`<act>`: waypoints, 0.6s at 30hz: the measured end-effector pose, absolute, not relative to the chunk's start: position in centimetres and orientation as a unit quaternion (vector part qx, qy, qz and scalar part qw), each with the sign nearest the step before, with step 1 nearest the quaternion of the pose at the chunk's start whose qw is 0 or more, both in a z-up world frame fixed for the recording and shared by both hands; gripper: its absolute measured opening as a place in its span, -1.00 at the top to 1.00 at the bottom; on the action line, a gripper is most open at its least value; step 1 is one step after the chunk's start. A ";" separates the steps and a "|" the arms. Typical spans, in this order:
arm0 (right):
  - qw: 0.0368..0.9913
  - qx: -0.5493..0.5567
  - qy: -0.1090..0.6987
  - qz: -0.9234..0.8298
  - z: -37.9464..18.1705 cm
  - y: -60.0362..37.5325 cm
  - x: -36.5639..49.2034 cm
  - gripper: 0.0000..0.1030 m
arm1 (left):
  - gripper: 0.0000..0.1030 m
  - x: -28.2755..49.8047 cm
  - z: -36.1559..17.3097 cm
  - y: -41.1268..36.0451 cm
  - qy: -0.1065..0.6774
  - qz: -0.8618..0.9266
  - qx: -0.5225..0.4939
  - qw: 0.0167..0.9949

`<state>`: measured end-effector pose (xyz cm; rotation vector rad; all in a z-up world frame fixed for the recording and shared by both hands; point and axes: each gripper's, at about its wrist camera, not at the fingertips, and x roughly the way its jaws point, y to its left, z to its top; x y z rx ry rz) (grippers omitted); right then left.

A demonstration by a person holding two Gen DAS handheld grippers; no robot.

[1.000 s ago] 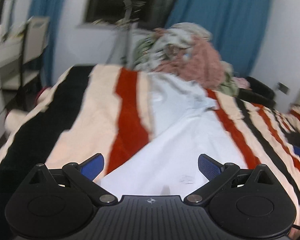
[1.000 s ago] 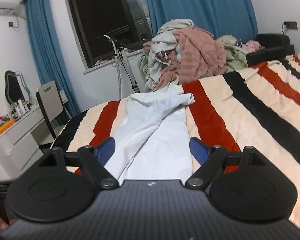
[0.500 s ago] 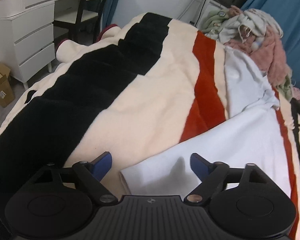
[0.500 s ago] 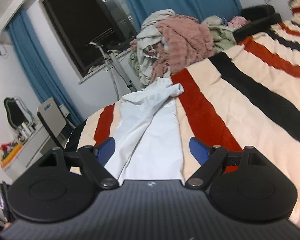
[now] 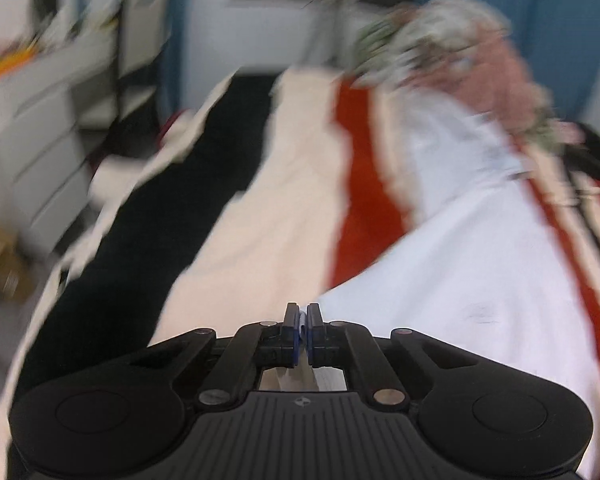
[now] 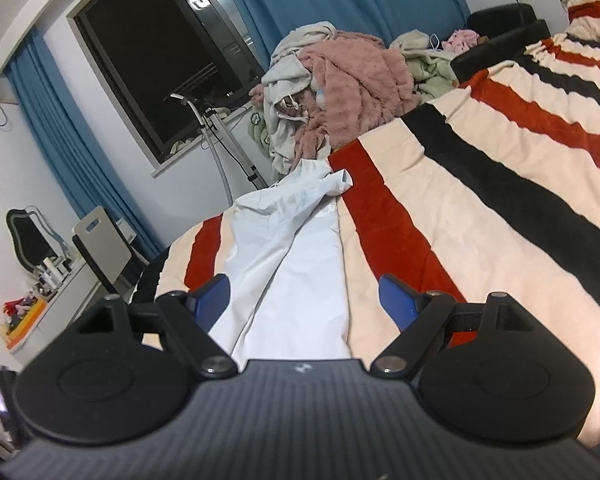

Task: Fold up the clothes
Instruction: 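Grasp the hem with the right tool while the left tool holds it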

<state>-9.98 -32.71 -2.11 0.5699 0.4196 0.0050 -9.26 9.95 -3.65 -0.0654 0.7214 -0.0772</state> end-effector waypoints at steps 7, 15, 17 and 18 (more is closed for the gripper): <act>0.927 0.311 0.209 -0.001 -2.5 -33.7 -9.7 -0.61 | 0.93 -17.9 0.3 2.4 0.282 -0.245 0.009 0.928; 0.920 0.309 0.237 0.047 -3.1 -32.6 -9.2 -0.61 | 0.91 -17.1 -6.9 -3.2 0.426 -0.309 -0.024 0.850; 0.917 0.307 0.250 0.056 -3.6 -32.3 -9.1 -0.61 | 0.77 -16.6 -8.0 -3.1 0.449 -0.313 -0.036 0.836; 0.914 0.307 0.258 0.057 -3.8 -32.2 -9.1 -0.61 | 0.69 -16.5 -8.1 -2.8 0.455 -0.318 -0.048 0.831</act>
